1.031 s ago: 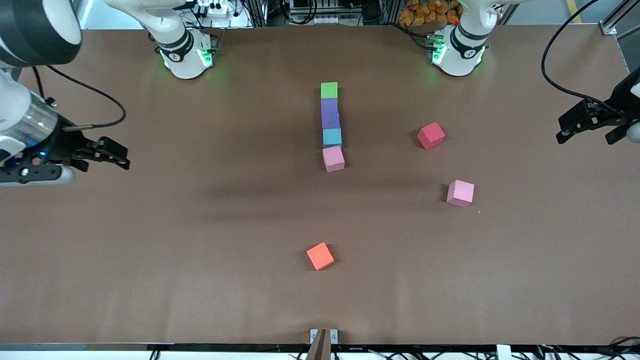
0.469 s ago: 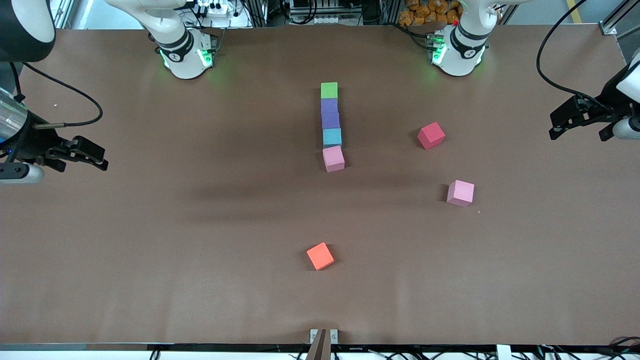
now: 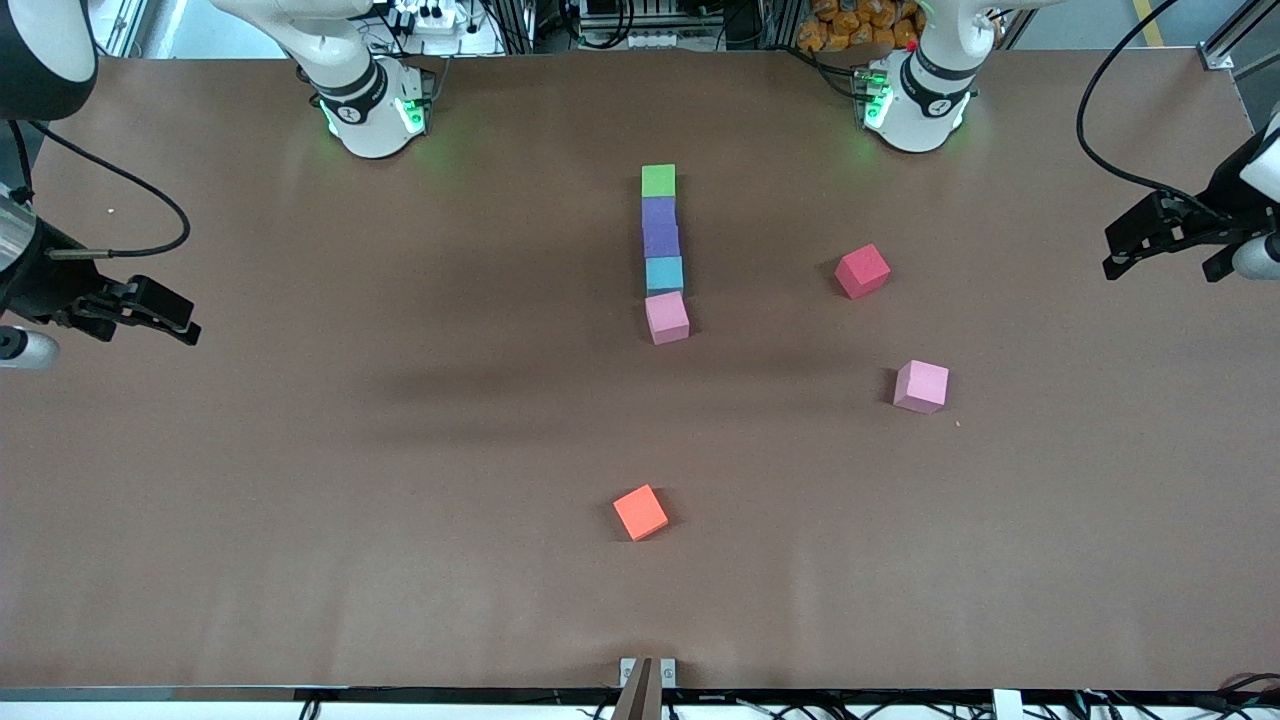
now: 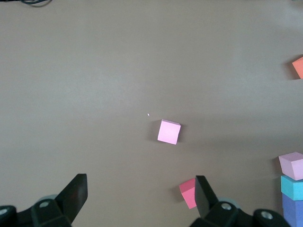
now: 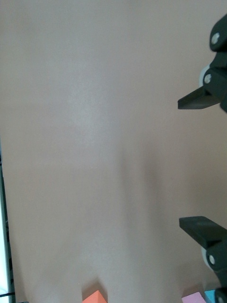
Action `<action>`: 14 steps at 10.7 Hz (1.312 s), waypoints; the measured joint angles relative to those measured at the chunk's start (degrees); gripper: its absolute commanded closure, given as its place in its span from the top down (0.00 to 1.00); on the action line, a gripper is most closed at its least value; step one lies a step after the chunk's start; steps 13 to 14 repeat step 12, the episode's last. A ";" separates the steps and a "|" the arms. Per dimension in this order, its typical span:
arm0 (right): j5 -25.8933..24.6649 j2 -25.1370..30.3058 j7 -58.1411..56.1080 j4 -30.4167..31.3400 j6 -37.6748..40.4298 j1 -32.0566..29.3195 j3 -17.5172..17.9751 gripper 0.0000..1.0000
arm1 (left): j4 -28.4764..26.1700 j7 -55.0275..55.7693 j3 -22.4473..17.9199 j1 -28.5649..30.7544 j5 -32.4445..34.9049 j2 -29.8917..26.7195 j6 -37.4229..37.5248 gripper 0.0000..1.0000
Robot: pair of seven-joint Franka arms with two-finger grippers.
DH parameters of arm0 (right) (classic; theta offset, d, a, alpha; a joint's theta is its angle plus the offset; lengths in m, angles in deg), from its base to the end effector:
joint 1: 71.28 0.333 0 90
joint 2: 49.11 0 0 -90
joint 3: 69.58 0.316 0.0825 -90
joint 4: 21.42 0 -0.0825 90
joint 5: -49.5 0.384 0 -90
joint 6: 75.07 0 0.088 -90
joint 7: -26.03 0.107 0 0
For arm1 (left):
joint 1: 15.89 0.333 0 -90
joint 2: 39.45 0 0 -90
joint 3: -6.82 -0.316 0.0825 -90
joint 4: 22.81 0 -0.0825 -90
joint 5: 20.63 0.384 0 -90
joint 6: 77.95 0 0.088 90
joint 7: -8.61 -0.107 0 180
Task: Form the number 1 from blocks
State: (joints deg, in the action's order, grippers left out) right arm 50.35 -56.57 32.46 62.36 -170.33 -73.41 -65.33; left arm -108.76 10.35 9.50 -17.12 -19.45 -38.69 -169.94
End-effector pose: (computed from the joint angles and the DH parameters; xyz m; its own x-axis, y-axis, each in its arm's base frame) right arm 0.6034 0.0208 0.6094 0.9947 -0.0779 0.0673 -0.0758 -0.9966 -0.0322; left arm 0.5616 -0.0360 0.6539 0.9950 -0.0382 0.0926 -0.0368 -0.9992 -0.0171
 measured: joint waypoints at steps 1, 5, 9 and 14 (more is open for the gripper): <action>-0.01 0.14 0.02 -0.03 0.09 0.00 0.13 1.00 | -0.02 0.00 -0.38 0.04 0.01 0.00 0.04 1.00; -0.10 0.15 0.06 -0.03 0.40 0.03 0.56 1.00 | -0.05 0.00 -0.67 0.03 0.01 0.01 0.07 1.00; -0.30 0.15 0.06 -0.03 0.40 0.02 0.53 1.00 | -0.05 0.00 -0.66 -0.01 0.01 0.01 0.08 1.00; -0.42 0.15 0.06 -0.03 0.40 0.00 0.52 1.00 | -0.05 0.00 -0.64 -0.06 0.01 0.01 0.13 1.00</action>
